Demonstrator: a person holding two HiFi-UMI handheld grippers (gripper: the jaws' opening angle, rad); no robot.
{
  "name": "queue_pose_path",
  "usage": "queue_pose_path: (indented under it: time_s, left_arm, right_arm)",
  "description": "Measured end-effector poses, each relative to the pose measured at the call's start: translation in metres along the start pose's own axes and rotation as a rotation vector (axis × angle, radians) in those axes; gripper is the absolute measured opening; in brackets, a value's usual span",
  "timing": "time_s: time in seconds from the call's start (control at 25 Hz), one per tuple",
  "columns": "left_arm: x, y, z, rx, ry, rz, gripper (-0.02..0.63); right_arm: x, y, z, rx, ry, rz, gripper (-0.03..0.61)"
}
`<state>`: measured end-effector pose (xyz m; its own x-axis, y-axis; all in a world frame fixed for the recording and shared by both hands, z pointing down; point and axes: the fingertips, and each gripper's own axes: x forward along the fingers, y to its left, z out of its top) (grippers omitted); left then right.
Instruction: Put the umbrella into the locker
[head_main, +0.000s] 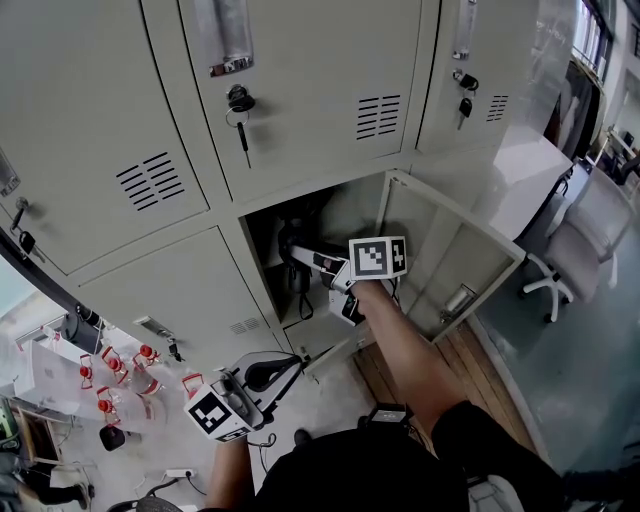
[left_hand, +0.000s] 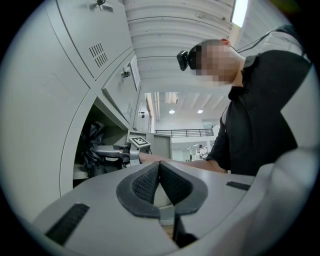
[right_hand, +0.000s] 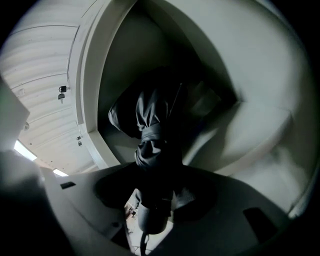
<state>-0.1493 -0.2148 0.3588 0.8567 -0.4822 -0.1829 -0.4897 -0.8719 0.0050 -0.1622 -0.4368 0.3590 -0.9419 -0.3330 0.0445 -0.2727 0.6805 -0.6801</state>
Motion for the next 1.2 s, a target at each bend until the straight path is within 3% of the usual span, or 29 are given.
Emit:
queue_pose_path:
  time_s: [0.64,0.84,0.96,1.2]
  left_arm:
    - [0.002,-0.007,-0.005,-0.024,0.004,-0.019,0.015]
    - [0.004,-0.01,-0.008,-0.035,0.007,-0.024,0.015]
    - [0.005,-0.012,-0.011,-0.042,0.009,-0.027,0.015]
    - [0.006,-0.014,-0.015,-0.049,0.015,-0.033,0.015]
  right_arm:
    - [0.017,-0.027,0.034,-0.055,-0.042,-0.12,0.218]
    - [0.017,-0.04,0.041,-0.155,-0.031,-0.221,0.212]
    - [0.022,-0.043,0.037,-0.283,0.024,-0.286,0.181]
    - [0.03,-0.036,0.036,-0.423,0.045,-0.306,0.183]
